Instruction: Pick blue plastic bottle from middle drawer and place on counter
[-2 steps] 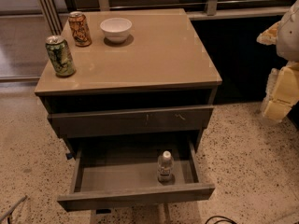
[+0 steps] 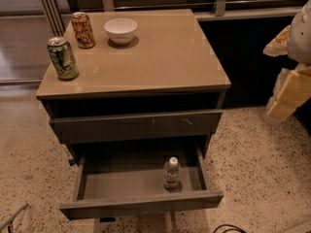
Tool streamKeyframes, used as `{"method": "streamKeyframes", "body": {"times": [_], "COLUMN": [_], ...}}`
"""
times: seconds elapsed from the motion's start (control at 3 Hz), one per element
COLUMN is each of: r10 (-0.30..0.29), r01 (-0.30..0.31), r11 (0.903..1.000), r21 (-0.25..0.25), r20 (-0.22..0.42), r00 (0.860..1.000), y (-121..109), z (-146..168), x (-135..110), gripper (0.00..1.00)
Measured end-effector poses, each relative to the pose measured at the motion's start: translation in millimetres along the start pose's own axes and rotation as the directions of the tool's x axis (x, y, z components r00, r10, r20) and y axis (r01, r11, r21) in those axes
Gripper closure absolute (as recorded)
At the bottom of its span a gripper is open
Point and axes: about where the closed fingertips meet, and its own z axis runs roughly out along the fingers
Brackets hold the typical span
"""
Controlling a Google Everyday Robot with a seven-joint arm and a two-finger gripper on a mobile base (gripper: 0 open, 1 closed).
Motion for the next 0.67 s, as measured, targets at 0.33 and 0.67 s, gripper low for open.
{"method": "streamKeyframes", "body": {"times": [0.33,0.67], "r10": [0.008,0.039], "r01": [-0.008,-0.035], "r11": [1.0000,0.9989], "r21": [-0.004,-0.031], "r20": [0.054,0.152], "r00": [0.999,0.988], "y": [0,1], "z": [24,80], "x": [-3,-7], "gripper": [0.44,0.67]}}
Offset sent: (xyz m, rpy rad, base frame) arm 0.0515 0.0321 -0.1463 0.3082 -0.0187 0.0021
